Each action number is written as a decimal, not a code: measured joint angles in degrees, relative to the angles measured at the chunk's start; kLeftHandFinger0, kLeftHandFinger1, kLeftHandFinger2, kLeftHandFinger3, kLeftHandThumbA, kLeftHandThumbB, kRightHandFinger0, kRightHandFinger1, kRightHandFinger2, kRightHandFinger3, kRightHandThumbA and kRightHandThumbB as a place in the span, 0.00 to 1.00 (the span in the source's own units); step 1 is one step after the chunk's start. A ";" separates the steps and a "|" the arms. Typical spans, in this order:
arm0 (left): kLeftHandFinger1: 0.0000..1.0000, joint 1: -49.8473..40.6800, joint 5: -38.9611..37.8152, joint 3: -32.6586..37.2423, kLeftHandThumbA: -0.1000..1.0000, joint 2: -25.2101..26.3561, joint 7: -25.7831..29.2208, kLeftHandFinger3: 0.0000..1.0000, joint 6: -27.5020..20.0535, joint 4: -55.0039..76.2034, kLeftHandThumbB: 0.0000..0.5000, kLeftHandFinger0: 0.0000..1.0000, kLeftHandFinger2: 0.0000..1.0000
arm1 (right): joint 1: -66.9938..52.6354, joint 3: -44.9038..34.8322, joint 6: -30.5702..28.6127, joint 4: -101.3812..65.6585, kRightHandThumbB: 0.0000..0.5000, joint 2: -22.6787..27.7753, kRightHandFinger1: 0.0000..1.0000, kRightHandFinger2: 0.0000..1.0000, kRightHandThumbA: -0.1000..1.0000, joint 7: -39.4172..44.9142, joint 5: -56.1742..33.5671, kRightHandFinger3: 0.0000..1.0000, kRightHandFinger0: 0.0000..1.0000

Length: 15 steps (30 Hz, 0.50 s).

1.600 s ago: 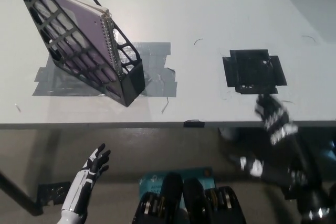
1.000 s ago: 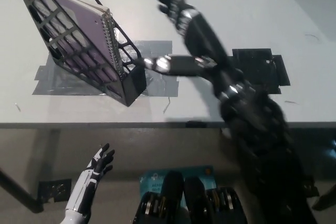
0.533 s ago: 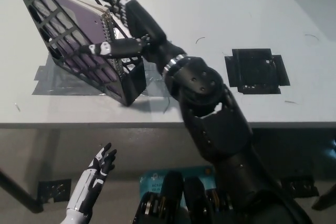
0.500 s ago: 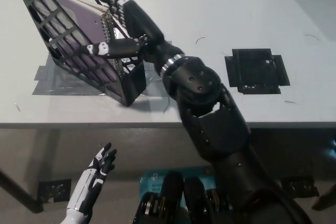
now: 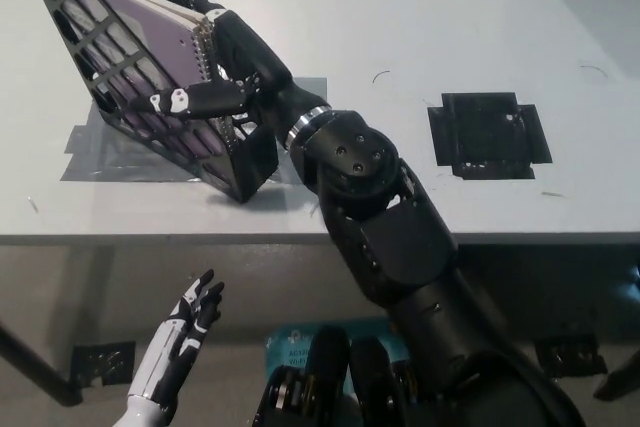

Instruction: A shelf with a book inside it is placed on the center of the desk infront of the robot. The robot uses its right hand to grab the book, take it out and hand it to a person.

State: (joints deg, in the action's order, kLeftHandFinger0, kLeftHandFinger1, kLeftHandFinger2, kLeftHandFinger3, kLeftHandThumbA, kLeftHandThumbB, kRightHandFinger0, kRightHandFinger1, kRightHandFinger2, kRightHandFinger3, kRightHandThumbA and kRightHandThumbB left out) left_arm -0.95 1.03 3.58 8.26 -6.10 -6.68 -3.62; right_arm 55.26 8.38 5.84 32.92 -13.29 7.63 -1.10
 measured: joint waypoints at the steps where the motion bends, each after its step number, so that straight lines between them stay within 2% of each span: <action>1: 1.00 -0.01 0.01 0.00 0.91 0.00 -0.04 1.00 0.22 0.18 0.53 1.00 1.00 | 0.01 -0.29 0.00 0.43 0.78 -0.18 1.00 1.00 1.00 0.04 -0.10 1.00 1.00; 4: 1.00 0.00 0.09 0.00 0.89 0.00 -0.13 1.00 0.60 0.38 0.50 1.00 1.00 | 0.01 -0.83 0.00 0.98 0.79 -0.59 1.00 1.00 1.00 0.22 -0.47 1.00 1.00; 7: 1.00 0.00 0.14 0.00 0.90 -0.01 -0.16 1.00 0.73 0.39 0.46 1.00 1.00 | 0.01 -1.61 0.01 1.44 0.70 -1.06 1.00 1.00 1.00 0.50 -1.21 1.00 1.00; 14: 1.00 0.46 0.55 0.12 0.96 0.01 -0.17 1.00 0.73 0.37 0.46 1.00 1.00 | 0.04 -4.42 0.01 4.27 0.66 -2.27 1.00 1.00 1.00 1.74 -3.85 1.00 1.00; 15: 1.00 0.56 0.68 0.19 0.96 0.01 -0.17 1.00 0.71 0.38 0.46 1.00 1.00 | 0.05 -4.61 0.01 4.78 0.63 -2.33 1.00 1.00 1.00 1.82 -4.11 1.00 1.00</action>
State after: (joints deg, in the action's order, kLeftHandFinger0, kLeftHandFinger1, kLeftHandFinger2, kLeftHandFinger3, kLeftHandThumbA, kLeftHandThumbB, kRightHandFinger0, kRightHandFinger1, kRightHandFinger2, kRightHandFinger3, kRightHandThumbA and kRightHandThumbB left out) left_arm -0.39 1.72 3.77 8.27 -6.27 -5.96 -3.25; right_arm 55.31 3.77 5.85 37.71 -15.62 9.45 -5.20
